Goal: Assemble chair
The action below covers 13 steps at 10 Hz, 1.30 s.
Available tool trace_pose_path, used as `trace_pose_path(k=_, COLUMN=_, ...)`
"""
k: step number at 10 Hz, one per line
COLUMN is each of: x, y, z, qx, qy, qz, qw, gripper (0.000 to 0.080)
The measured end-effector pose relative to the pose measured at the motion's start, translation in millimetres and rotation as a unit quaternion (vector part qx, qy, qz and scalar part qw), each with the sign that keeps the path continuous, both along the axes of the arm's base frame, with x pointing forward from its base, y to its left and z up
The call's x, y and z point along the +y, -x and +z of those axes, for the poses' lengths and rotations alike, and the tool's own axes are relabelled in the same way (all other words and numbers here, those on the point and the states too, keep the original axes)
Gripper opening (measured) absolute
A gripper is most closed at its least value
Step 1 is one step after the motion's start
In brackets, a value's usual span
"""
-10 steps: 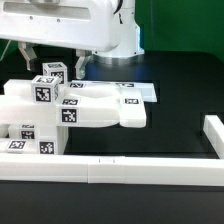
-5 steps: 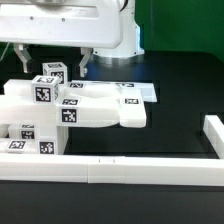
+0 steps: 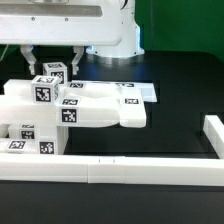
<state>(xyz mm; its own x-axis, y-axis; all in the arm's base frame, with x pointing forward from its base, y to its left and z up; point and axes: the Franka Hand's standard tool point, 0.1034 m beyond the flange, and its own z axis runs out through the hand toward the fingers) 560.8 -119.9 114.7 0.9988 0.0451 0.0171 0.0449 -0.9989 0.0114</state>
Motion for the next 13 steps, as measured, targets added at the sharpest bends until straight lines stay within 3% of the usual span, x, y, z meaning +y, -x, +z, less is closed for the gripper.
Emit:
trace_pose_path(k=1, x=-0.1, y=0.0, z=-0.1, qx=0.000, qy=0.000, qz=-0.006, qw=1.000, gripper=0.0284)
trace_pose_path(k=4, x=0.2, y=0.0, z=-0.1, qx=-0.001, qy=-0.002, qz=-0.040, qw=0.999, gripper=0.0284)
trace_pose_path(k=7, x=-3.2, y=-0.4, z=-0.2, qx=-0.002, qy=-0.004, qz=-0.151, qw=0.988, gripper=0.0284)
trace_pose_path(k=11, x=5.3, y=-3.6, z=-0.3, qx=-0.007, qy=-0.009, qz=-0.251, qw=0.968, gripper=0.0284)
trace_pose_path(k=13, x=4.8, y=-3.4, z=-0.4, qx=-0.007, qy=-0.009, qz=-0.251, qw=0.968, gripper=0.0519)
